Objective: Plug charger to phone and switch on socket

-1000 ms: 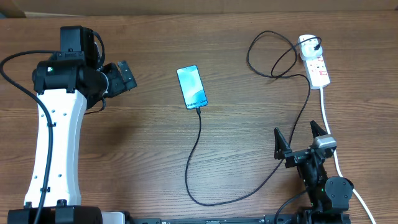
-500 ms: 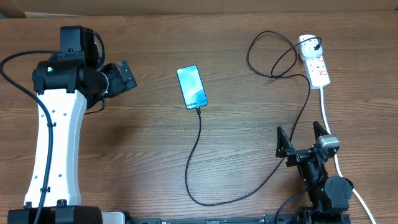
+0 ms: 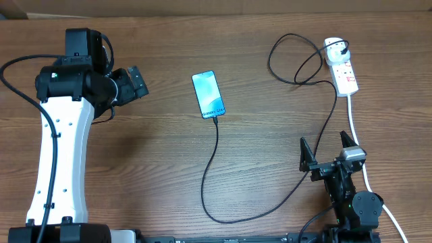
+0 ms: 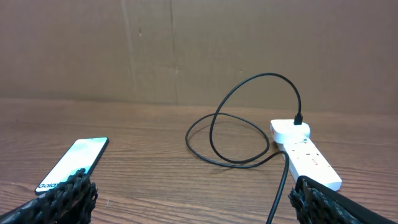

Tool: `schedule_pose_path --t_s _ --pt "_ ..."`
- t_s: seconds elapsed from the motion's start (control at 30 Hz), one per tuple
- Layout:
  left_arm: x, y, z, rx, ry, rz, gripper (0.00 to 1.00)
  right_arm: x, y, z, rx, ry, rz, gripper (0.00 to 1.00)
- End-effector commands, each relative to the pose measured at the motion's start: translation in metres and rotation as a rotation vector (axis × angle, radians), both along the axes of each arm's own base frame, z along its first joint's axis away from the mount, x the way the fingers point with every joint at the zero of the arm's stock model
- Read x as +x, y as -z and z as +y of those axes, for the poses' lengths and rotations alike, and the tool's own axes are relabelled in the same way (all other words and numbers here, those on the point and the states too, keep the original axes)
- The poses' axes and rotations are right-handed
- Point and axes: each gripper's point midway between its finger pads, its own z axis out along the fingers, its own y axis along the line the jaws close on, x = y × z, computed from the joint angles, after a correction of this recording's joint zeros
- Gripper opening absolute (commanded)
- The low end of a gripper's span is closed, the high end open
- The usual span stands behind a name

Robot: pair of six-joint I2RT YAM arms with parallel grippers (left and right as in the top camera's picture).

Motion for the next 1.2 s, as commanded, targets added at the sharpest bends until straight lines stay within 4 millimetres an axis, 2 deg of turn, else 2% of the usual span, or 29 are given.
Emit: schedule_pose_path --t_s 0.0,1.17 --pt "0.001 0.0012 0.0026 0.012 0.008 0.002 1.0 -0.0001 0.003 0.0014 -0.004 -0.006 0.0 1.0" --pt "0.001 0.0012 0.0026 0.012 0.008 0.002 1.0 0.0001 0.0018 0.0006 0.051 -0.001 0.005 1.0"
